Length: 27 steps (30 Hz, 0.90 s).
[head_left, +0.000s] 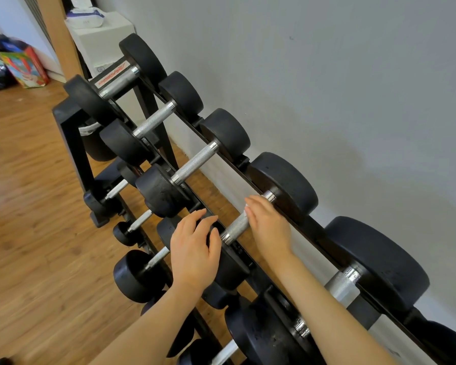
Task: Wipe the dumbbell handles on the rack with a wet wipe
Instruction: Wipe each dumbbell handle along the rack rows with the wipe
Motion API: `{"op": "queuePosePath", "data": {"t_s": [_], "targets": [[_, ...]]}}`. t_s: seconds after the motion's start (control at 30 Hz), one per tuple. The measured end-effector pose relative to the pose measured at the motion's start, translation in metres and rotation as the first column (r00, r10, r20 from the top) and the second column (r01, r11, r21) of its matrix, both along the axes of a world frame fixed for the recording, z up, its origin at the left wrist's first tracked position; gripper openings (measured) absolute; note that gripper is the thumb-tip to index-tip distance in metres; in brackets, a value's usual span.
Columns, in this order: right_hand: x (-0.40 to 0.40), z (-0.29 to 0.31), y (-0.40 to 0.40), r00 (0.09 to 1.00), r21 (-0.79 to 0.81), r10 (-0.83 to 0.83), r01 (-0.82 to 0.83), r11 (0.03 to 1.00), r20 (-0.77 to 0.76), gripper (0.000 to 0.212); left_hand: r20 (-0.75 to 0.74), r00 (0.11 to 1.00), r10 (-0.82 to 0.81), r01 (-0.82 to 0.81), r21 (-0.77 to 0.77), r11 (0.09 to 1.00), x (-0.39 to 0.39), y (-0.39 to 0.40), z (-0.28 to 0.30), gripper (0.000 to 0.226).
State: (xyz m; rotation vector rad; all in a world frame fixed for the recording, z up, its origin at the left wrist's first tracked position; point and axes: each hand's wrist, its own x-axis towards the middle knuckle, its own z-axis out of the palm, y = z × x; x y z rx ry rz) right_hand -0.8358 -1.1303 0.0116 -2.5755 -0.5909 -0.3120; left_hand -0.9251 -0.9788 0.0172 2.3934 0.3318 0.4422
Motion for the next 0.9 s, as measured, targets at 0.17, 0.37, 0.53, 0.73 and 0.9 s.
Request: {"op": "queuePosePath", "data": {"t_s": [0.17,0.37,0.53,0.73,0.9], "targets": [[0.003,-0.007,-0.012,0.996,0.056,-0.041,0.037,0.998,0.075,0.033,0.004,1.000,0.001,-0.001,-0.003,1.000,0.000,0.001,0.000,0.045],[-0.006,-0.010,-0.012,0.998,0.161,-0.010,-0.001,0.987,0.068,0.033,-0.001,1.000,-0.003,0.003,-0.015,1.000,0.001,0.001,-0.002,0.045],[-0.007,-0.008,-0.007,0.996,0.230,-0.079,0.066,0.971,0.045,0.031,0.000,1.000,-0.002,0.002,-0.015,1.000,0.000,0.001,-0.002,0.045],[-0.010,-0.016,-0.011,0.988,0.214,-0.097,0.069,0.974,0.122,0.033,-0.009,1.000,-0.004,0.004,-0.010,1.000,0.001,0.001,-0.001,0.045],[-0.019,-0.023,-0.004,0.985,0.136,-0.084,0.064,0.989,0.151,0.039,-0.012,1.000,-0.002,0.002,-0.010,1.000,0.001,0.001,-0.001,0.046]]}}
